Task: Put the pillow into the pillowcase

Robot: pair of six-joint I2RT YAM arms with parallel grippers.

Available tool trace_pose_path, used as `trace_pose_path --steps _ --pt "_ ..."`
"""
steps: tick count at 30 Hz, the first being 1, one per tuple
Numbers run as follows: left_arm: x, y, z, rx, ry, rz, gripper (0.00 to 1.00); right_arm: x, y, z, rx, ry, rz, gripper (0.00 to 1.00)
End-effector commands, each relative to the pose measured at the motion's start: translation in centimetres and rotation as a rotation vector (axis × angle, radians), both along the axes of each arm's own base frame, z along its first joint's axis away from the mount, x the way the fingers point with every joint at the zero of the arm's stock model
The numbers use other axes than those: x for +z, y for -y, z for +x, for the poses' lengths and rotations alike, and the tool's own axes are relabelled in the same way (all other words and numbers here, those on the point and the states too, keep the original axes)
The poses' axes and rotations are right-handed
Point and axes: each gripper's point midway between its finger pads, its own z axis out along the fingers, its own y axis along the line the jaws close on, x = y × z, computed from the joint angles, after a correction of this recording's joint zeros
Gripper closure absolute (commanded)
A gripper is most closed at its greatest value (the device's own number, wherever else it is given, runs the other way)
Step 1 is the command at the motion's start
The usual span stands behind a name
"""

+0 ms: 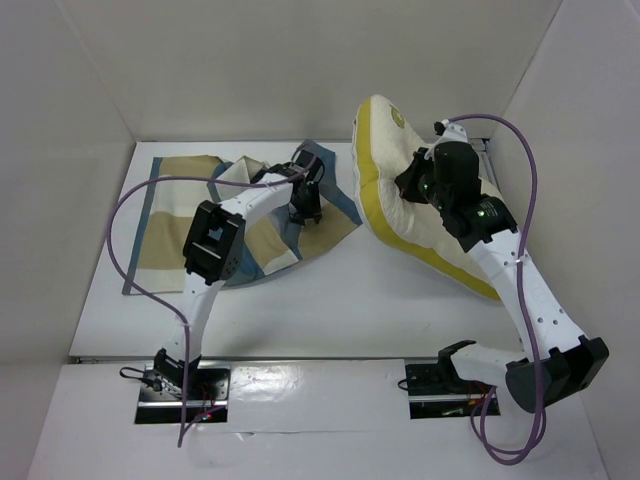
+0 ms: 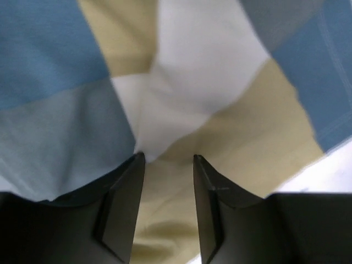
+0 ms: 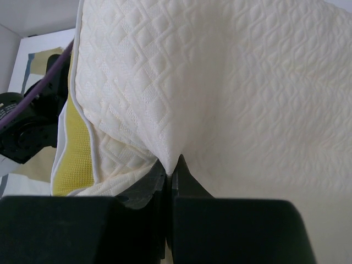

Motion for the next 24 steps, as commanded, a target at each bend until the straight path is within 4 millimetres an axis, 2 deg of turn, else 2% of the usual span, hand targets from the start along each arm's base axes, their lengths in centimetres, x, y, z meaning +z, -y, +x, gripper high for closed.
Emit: trace_pose_path --steps 1,3,6,7,8,10,11,13,14,15,18,19,20,21,22,23,24 --pt "-0.3 1.0 0.4 -0.048 0.003 -0.016 0.48 3.3 0.6 -0.3 -0.021 0.096 0.038 1.0" --pt "-0.8 0.9 0.4 -0.057 -0.003 -0.008 0.52 3.3 0.7 -0.3 -0.03 0.097 0.035 1.0" --pt "-0.5 1.1 0.3 -0.073 -0.004 -0.012 0.73 3.1 0.7 -0.4 -0.033 0.087 0.04 1.0" --pt "0.8 1.2 0.5 -0.073 0.019 -0.024 0.81 3.5 0.7 -0.4 -0.033 0.095 0.043 1.0" --pt "1.2 1.0 0.2 -0.081 0.017 -0.018 1.0 3.5 0.7 -0.4 -0.033 0.095 0.043 1.0" --pt "2.2 1.3 -0.4 -0.11 0.028 -0.026 1.0 3.5 0.7 -0.4 -0.033 0.095 0.043 1.0" --pt "3.7 2.0 -0.7 -0.142 0.053 -0.042 1.0 3.5 0.7 -0.4 -0.033 0.095 0.043 1.0" --pt "4.8 2.3 -1.0 -0.221 0.074 -0.053 1.0 3.5 0.7 -0.4 -0.033 0.095 0.043 1.0" --pt "6.1 3.3 -2.0 -0.279 0.071 -0.09 1.0 3.7 1.0 -0.4 -0.045 0.097 0.039 1.0" --pt "6.7 3.4 -2.6 -0.342 0.075 -0.09 1.0 3.7 1.0 -0.4 -0.045 0.097 0.039 1.0" --pt "7.2 4.1 -5.8 -0.47 0.029 -0.113 1.0 3.9 1.5 -0.4 -0.071 0.1 0.03 1.0" --pt "8.4 4.3 -6.8 -0.511 0.044 -0.105 1.0 4.3 1.6 -0.6 -0.071 0.109 0.034 1.0" --pt "7.8 4.3 -8.8 -0.545 -0.001 -0.1 1.0 4.3 1.8 -0.5 -0.082 0.11 0.03 1.0" --pt "8.0 4.7 -10.0 -0.577 -0.012 -0.117 1.0 4.3 1.8 -0.5 -0.082 0.11 0.03 1.0" --pt "9.1 4.8 -11.3 -0.595 -0.011 -0.13 1.0 4.2 1.8 -0.5 -0.079 0.112 0.021 1.0" --pt "8.3 4.5 -12.9 -0.62 -0.047 -0.126 1.0 3.8 2.3 -0.4 -0.098 0.105 0.014 1.0" --pt "8.2 4.9 -15.1 -0.655 -0.094 -0.136 1.0 3.8 2.3 -0.4 -0.098 0.105 0.014 1.0"
